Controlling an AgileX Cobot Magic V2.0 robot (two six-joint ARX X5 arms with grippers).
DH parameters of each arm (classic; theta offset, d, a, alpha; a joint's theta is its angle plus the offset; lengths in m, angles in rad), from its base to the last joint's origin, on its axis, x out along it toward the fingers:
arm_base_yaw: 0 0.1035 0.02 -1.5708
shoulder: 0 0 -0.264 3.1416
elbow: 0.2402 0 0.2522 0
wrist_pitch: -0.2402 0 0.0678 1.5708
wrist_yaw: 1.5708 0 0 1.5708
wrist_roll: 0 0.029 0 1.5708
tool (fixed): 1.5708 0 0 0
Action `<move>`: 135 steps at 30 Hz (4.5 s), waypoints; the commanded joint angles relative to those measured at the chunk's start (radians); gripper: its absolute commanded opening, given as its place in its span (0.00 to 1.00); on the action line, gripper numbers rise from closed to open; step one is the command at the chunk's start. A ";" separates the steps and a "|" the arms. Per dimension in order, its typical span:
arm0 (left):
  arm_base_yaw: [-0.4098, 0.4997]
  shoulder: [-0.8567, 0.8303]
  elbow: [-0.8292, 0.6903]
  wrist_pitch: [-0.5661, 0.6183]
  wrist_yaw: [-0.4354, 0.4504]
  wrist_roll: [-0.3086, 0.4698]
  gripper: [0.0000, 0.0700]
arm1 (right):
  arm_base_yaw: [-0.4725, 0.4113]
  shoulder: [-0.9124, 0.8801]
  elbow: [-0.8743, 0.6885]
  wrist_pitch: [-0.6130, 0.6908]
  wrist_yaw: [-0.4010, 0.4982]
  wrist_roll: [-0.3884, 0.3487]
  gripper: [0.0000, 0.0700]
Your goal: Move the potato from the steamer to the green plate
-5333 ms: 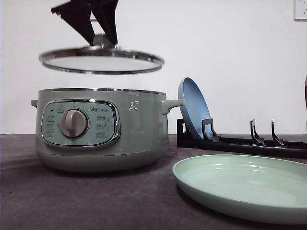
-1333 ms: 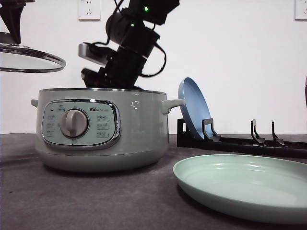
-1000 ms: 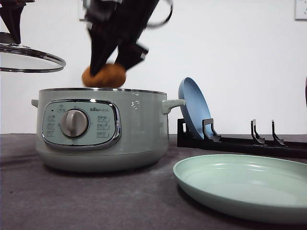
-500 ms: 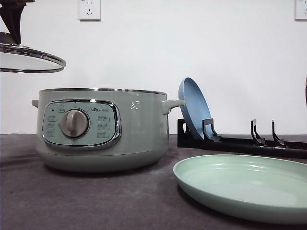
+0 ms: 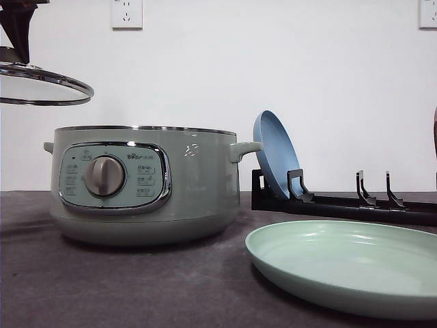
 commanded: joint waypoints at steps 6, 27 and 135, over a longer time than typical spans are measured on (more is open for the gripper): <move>0.000 -0.018 0.049 0.039 0.002 0.002 0.00 | 0.010 -0.073 -0.347 0.202 -0.002 0.164 0.35; -0.002 -0.018 0.049 0.040 0.002 -0.001 0.00 | 0.008 0.228 -0.686 0.698 -0.019 0.166 0.35; -0.484 -0.017 0.041 0.070 0.029 0.004 0.00 | -0.042 -0.222 0.044 0.011 0.056 0.102 0.94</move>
